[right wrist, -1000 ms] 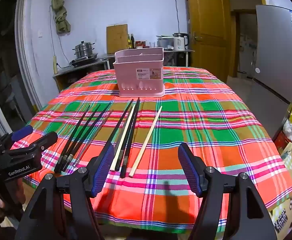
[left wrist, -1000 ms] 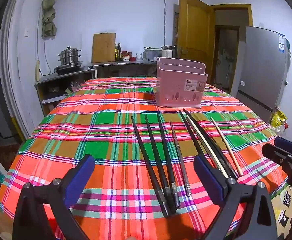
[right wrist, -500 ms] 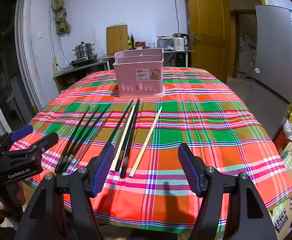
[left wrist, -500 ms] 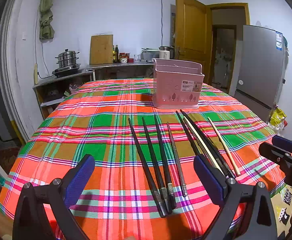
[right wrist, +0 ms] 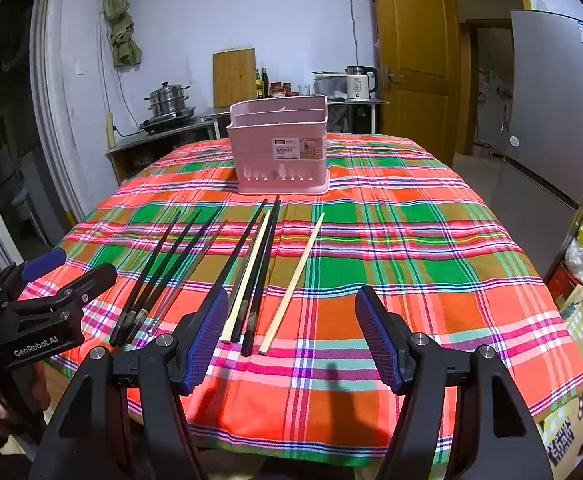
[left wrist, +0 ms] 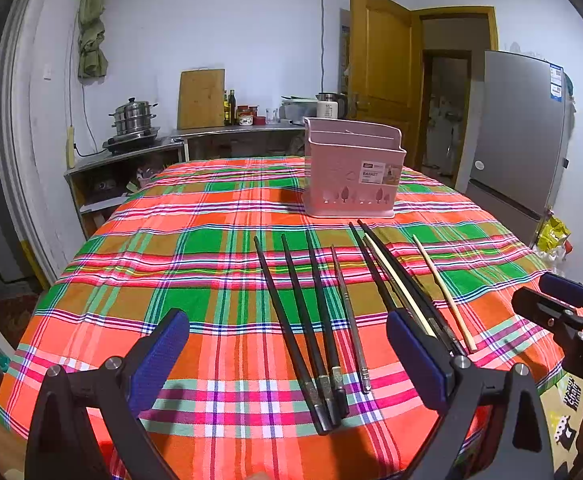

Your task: Organize utensils

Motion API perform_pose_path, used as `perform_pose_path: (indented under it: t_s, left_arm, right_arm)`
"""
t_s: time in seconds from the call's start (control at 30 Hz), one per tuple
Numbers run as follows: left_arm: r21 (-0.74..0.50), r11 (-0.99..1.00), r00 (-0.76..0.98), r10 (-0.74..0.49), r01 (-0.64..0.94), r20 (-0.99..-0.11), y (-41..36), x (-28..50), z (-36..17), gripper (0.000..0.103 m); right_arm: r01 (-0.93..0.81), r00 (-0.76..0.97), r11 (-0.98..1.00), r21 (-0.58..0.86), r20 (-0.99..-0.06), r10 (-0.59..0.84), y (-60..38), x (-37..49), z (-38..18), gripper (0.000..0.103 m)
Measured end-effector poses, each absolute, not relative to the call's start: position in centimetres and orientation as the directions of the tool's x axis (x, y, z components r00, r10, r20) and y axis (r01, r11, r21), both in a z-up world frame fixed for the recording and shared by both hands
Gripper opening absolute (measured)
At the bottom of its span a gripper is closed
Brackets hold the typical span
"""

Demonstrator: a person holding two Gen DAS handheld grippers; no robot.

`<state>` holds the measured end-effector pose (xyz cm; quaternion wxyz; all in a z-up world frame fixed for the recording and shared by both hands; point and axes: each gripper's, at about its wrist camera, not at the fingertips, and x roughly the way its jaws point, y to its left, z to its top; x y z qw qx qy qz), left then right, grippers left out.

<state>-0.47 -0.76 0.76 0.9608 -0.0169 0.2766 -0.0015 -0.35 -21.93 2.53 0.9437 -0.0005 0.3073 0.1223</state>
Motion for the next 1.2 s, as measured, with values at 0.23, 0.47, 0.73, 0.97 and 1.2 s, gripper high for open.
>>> perform_pose_path:
  t_s: [0.23,0.47,0.73,0.97,1.2]
  left_arm:
    - [-0.034,0.999,0.848,-0.013,-0.005,-0.53,-0.81,-0.51,0.78,0.1]
    - [-0.032,0.999,0.85,-0.014,-0.003,-0.526,-0.92,-0.58,0.95,0.1]
    - [-0.032,0.999,0.85,-0.015,-0.002,-0.526,-1.01,-0.68,1.03,0.1]
    - [-0.032,0.999,0.851,-0.014,-0.004,-0.525,-1.02,-0.69,0.98,0.1]
    - [-0.033,0.999,0.85,-0.015,-0.003,-0.527,-1.09,-0.73,1.02,0.1]
  right_arm:
    - [-0.231,0.782,0.97,0.073,-0.579,0.23,-21.91,-0.42,2.52,0.067]
    - [-0.231,0.782,0.97,0.075,-0.579,0.231,-21.92,-0.46,2.6,0.067]
    - [-0.231,0.781,0.97,0.075,-0.58,0.231,-21.9,-0.49,2.63,0.067]
    - [-0.231,0.781,0.97,0.075,-0.58,0.231,-21.88,-0.52,2.56,0.067]
    - [-0.232,0.781,0.97,0.074,-0.58,0.231,-21.84,-0.5,2.44,0.067]
